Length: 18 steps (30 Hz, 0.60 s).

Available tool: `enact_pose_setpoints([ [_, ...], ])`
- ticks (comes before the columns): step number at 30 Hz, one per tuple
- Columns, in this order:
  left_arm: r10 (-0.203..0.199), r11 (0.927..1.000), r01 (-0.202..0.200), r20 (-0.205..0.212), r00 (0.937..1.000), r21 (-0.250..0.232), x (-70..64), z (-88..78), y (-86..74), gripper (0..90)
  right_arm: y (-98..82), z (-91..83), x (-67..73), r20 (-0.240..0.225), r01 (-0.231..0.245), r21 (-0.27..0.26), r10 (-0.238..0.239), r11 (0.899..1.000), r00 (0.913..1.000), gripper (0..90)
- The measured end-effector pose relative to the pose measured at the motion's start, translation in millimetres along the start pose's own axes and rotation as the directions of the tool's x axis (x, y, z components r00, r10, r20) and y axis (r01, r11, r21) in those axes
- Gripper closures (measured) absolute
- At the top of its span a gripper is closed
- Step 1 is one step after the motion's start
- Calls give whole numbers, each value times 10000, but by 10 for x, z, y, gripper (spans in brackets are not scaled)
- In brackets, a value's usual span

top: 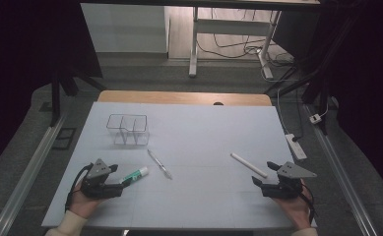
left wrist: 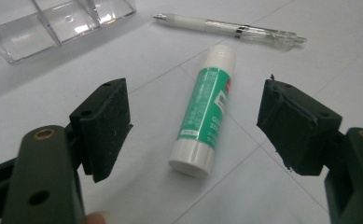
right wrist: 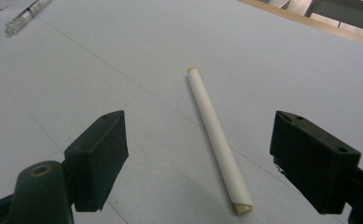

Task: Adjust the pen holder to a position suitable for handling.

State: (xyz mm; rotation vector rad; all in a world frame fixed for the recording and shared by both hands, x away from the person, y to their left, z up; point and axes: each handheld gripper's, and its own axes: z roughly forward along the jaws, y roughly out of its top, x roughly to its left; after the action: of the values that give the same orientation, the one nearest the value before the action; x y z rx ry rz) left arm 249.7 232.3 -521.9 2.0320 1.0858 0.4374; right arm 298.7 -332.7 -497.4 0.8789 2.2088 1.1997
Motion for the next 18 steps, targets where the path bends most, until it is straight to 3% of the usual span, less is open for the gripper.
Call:
enact_pose_setpoints([
  [10,-417,9990,417,8,9991,-181,55,-7,36,258,-20,10,-27,-171,-229,-127,227,9997,9996,205],
  [18,-285,9992,286,67,9996,-275,42,-13,78,267,-30,12,-15,-113,-158,-89,157,9998,9998,220],
])
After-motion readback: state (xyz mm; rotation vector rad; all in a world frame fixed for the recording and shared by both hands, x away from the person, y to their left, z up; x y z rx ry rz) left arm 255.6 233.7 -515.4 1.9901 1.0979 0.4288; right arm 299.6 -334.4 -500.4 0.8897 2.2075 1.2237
